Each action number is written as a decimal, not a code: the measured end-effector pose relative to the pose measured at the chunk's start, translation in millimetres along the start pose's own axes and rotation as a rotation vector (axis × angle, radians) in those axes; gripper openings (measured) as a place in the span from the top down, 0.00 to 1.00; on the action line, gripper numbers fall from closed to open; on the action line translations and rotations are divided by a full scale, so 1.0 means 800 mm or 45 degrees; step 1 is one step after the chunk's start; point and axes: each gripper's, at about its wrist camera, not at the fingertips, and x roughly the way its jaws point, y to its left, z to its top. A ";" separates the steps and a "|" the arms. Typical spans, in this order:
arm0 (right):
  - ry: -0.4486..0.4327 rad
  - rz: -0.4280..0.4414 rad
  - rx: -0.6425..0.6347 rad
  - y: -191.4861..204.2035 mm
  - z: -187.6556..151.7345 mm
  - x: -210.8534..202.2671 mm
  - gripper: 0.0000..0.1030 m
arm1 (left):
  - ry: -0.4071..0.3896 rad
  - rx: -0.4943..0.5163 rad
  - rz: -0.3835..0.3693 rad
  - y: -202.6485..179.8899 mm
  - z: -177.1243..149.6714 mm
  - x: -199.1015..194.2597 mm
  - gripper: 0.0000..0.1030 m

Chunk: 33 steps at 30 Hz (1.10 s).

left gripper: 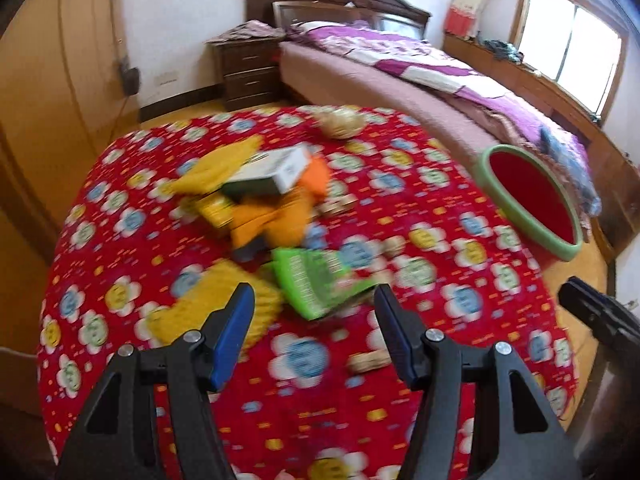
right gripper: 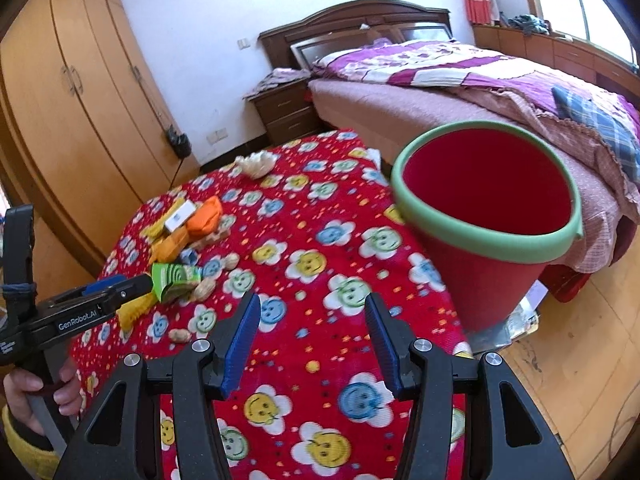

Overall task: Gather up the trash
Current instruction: 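Move both open tools back over the cluttered bedspread, then grasp the yellow foam net with the left tool while the right grasps a peanut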

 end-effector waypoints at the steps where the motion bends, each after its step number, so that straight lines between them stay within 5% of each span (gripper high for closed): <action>1: 0.010 0.003 -0.006 0.005 -0.002 0.004 0.46 | 0.010 -0.006 0.021 0.008 -0.003 0.003 0.40; 20: 0.129 0.007 -0.058 0.041 -0.012 0.052 0.46 | 0.065 0.019 0.210 0.051 -0.021 0.044 0.38; 28: 0.174 0.028 -0.102 0.064 -0.006 0.080 0.46 | 0.048 -0.087 0.168 0.070 -0.019 0.045 0.38; 33: 0.200 0.069 -0.143 0.085 -0.002 0.098 0.46 | 0.032 -0.140 0.138 0.083 -0.018 0.042 0.50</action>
